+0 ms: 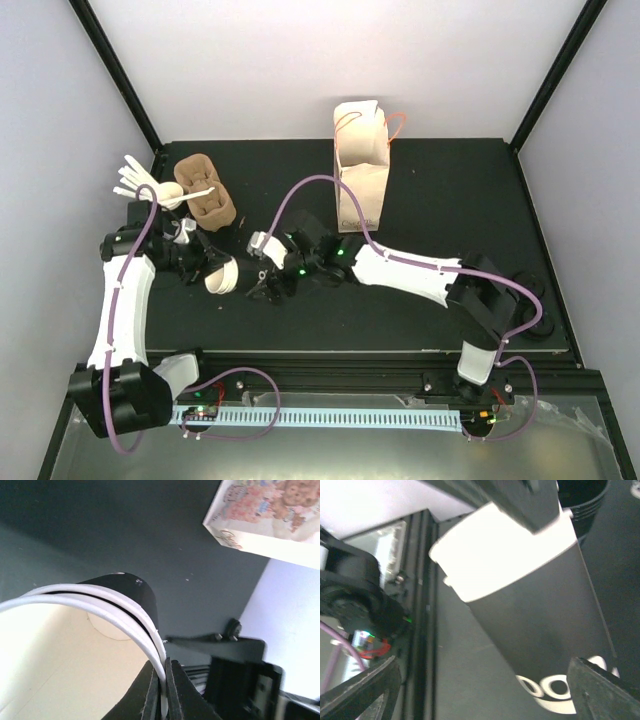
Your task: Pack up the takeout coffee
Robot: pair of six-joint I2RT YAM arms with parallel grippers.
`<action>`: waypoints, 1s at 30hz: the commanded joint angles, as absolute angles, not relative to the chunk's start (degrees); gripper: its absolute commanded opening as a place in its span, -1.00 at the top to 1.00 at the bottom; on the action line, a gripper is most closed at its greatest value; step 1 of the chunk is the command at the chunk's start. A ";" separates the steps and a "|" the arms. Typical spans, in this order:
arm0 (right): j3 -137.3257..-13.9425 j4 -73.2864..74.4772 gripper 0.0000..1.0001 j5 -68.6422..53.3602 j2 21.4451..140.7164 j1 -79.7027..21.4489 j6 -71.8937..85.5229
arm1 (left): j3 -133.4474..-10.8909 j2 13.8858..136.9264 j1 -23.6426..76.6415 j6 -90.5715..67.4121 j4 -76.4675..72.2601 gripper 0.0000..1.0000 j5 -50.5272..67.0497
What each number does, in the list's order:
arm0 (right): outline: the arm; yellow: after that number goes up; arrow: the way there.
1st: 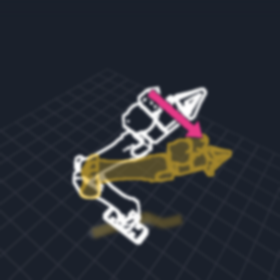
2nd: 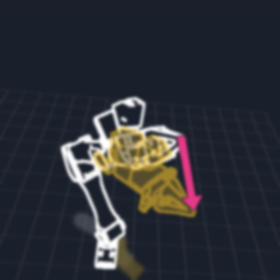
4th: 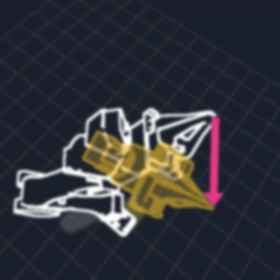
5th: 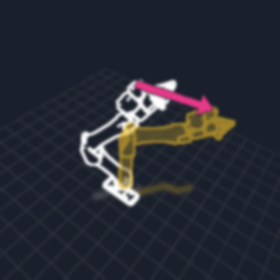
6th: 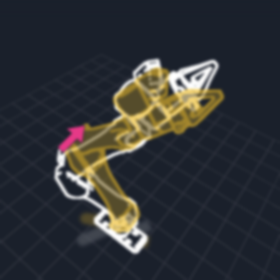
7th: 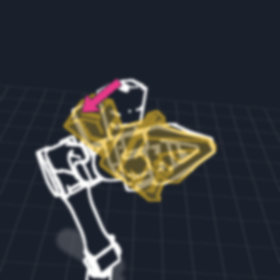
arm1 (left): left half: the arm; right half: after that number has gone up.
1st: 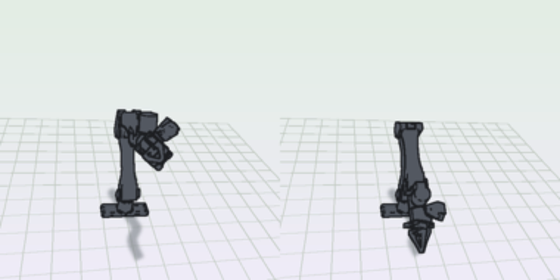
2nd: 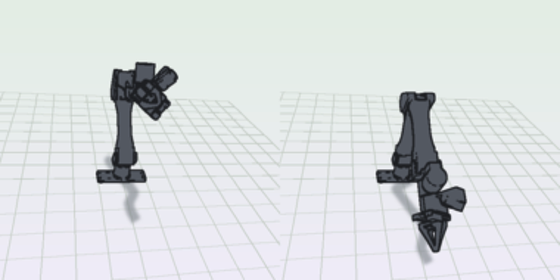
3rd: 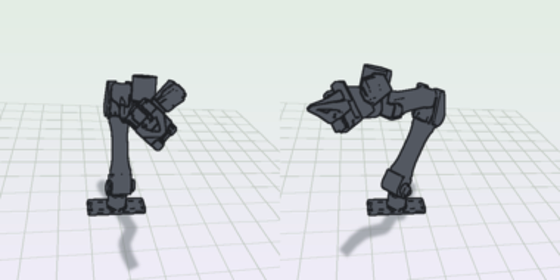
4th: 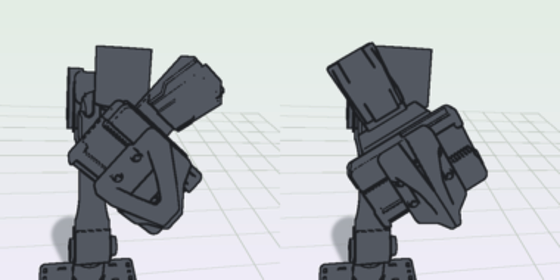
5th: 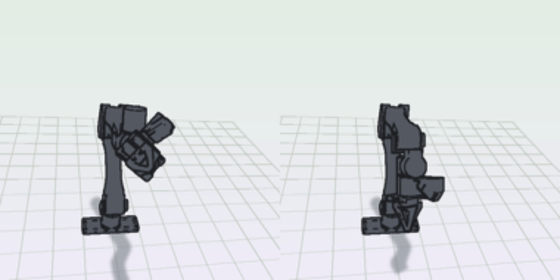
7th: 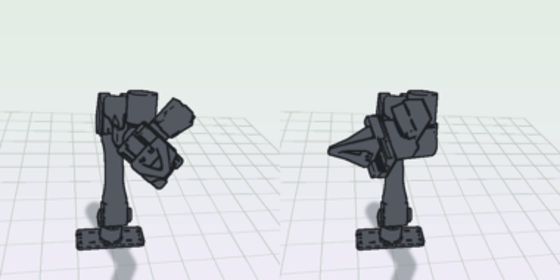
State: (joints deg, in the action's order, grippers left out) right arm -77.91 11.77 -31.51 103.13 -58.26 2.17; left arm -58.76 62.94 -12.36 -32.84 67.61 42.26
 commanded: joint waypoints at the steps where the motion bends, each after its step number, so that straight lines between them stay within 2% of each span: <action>1: -72.28 3.76 -0.90 -23.12 98.92 -58.75 -13.03 | -58.85 60.15 -12.49 -34.97 69.07 0.87 49.57; 14: -69.43 -3.57 -0.95 -7.49 102.13 -62.53 -32.27 | -56.76 59.36 -11.96 -33.69 72.36 0.82 58.60; 17: -68.22 -3.55 -0.93 -7.52 101.85 -62.58 -33.44 | -57.18 59.67 -11.97 -33.28 72.51 0.94 58.96; 19: -67.01 -4.03 -0.91 -8.97 101.61 -62.58 -33.06 | -57.22 59.91 -11.99 -32.81 72.55 0.94 58.72; 21: -66.08 -4.30 -0.90 -9.45 101.69 -62.58 -30.83 | -57.11 60.45 -12.00 -31.05 73.42 0.77 56.72; 25: -64.07 -2.80 -0.87 -9.88 101.22 -62.58 -27.91 | -57.51 61.02 -11.98 -26.70 76.08 0.13 49.36; 27: -64.06 -0.49 -0.87 -9.42 101.34 -62.42 -26.07 | -56.40 60.01 -11.97 -27.29 73.92 -0.11 48.35; 30: -65.40 4.45 -0.87 -10.11 101.56 -62.25 -22.41 | -53.54 58.10 -11.88 -29.61 68.12 -0.32 46.85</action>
State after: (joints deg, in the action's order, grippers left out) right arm -64.16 0.08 -10.09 101.38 -62.35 -27.44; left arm -55.75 60.64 -12.19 -29.12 72.55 50.78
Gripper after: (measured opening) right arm 0.936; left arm 0.618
